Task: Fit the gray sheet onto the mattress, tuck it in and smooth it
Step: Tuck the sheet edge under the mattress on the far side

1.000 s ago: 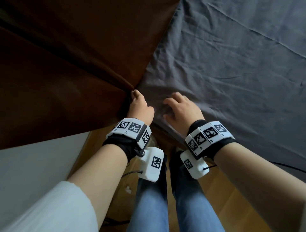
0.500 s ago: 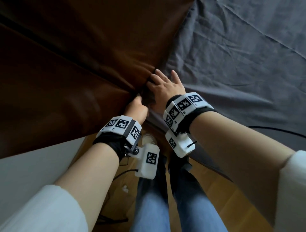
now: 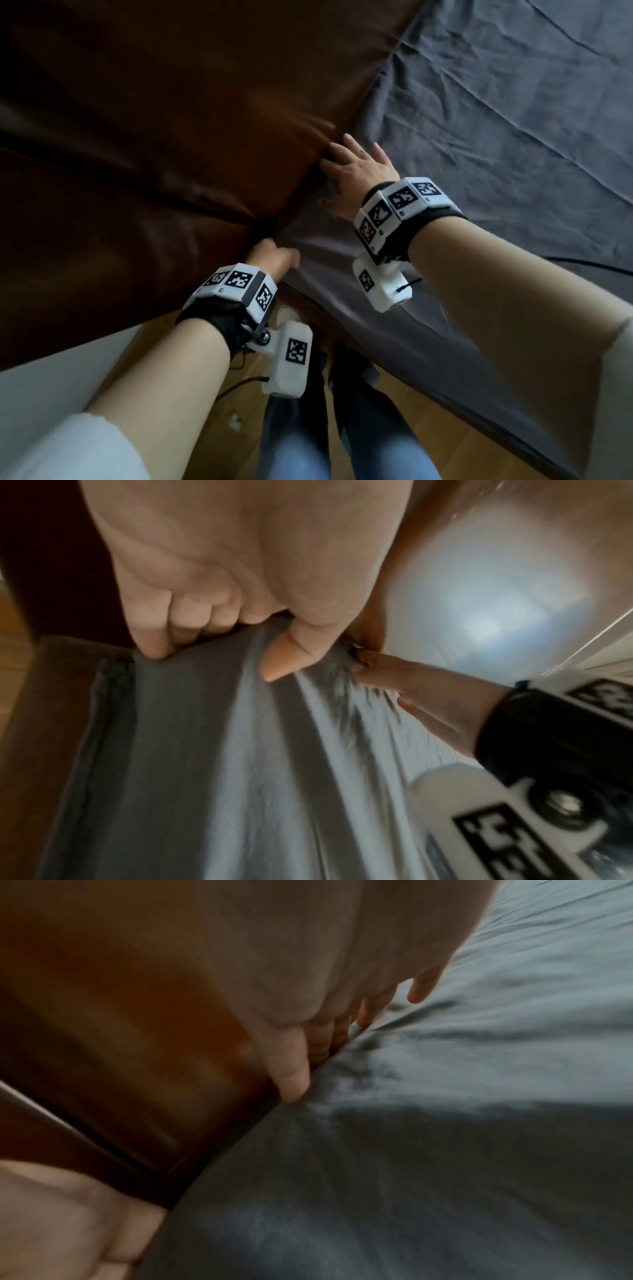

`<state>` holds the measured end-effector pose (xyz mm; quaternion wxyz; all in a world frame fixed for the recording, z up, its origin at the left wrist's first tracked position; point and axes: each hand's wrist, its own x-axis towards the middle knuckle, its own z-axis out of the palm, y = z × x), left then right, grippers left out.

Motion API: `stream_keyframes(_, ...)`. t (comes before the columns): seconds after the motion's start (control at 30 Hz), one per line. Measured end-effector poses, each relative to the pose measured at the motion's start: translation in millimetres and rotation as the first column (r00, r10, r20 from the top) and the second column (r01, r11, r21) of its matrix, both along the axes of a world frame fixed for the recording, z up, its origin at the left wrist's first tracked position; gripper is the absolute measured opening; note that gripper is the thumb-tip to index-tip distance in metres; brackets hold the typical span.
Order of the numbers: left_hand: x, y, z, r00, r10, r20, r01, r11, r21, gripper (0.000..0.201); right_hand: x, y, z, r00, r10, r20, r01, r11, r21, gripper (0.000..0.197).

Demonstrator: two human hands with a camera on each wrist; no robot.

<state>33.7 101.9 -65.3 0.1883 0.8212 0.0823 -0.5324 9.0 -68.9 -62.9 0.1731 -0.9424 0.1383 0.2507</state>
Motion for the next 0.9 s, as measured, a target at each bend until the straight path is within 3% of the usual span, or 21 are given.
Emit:
stream_keyframes(0.13, -1, -5, -4, 0.989, 0.149, -0.019, -0.149, 0.988, -0.046, 0.057, -4, 1, -11, 0.999, 0.032, -0.004, -0.032, 0.999, -0.030, 0.073)
stream_keyframes(0.2, -1, -7, -5, 0.996, 0.091, 0.019, -0.091, 0.996, 0.002, 0.056, -9, -1, -9, 0.999, 0.038, 0.012, -0.038, 0.999, 0.015, 0.074)
stream_keyframes(0.37, -2, -10, -10, 0.990, 0.021, 0.138, -0.037, 0.993, 0.111, 0.050, -12, -29, 6, 0.984, -0.147, 0.104, 0.141, 0.988, 0.067, 0.069)
stream_keyframes(0.57, -5, -13, -28, 0.967, 0.049, 0.250, -0.097, 0.979, 0.182, 0.047, 11, -42, -5, 0.994, -0.099, 0.038, 0.098, 0.995, 0.026, 0.067)
stream_keyframes(0.63, -6, -9, -32, 0.960, 0.089, 0.265, -0.132, 0.980, 0.151, 0.047, 4, -39, -6, 0.996, -0.087, 0.010, 0.087, 0.995, 0.051, 0.071)
stream_keyframes(0.73, -9, -3, -31, 0.941, 0.276, 0.195, -0.279, 0.960, -0.015, 0.048, -24, -25, -2, 0.995, -0.086, 0.054, 0.077, 0.986, 0.150, 0.072)
stream_keyframes(0.83, -16, 4, -24, 0.889, 0.440, 0.129, -0.425, 0.896, -0.125, 0.050, -71, -1, 9, 0.969, -0.154, 0.191, 0.087, 0.944, 0.319, 0.052)
stream_keyframes(0.9, -25, 14, -19, 0.847, 0.518, 0.120, -0.500, 0.853, -0.153, 0.049, -105, 16, 19, 0.974, -0.182, 0.139, 0.123, 0.927, 0.354, 0.037)
